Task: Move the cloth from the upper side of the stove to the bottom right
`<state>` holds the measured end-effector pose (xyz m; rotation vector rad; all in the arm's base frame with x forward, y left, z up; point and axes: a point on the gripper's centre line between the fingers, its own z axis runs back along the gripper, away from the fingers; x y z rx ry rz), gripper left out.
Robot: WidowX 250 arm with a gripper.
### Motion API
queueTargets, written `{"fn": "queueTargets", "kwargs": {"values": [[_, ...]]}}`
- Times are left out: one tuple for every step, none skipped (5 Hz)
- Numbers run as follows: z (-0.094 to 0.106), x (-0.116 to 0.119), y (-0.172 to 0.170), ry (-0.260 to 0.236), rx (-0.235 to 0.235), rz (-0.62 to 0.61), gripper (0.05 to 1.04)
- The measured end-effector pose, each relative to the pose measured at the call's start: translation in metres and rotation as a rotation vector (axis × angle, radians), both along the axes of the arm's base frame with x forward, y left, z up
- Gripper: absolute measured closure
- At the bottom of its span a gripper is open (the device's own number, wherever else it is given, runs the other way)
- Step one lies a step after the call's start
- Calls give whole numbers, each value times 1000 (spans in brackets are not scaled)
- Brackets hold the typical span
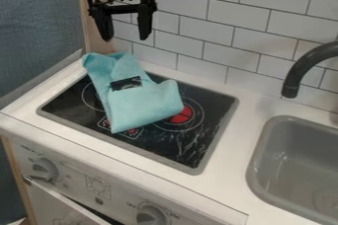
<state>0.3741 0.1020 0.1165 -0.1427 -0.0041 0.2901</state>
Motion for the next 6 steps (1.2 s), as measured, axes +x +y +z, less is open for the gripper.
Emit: {"fn": "queueTargets", "kwargs": {"values": [[-16, -3, -3, 51, -8, -21, 85], [-18, 0, -5, 90, 44, -191, 85], [-16, 4, -14, 66, 59, -378, 85], [-24, 5, -12, 42, 82, -526, 85], [-32, 3, -19, -25, 68, -698, 85], [-35, 1, -25, -99, 68, -816, 85]]}}
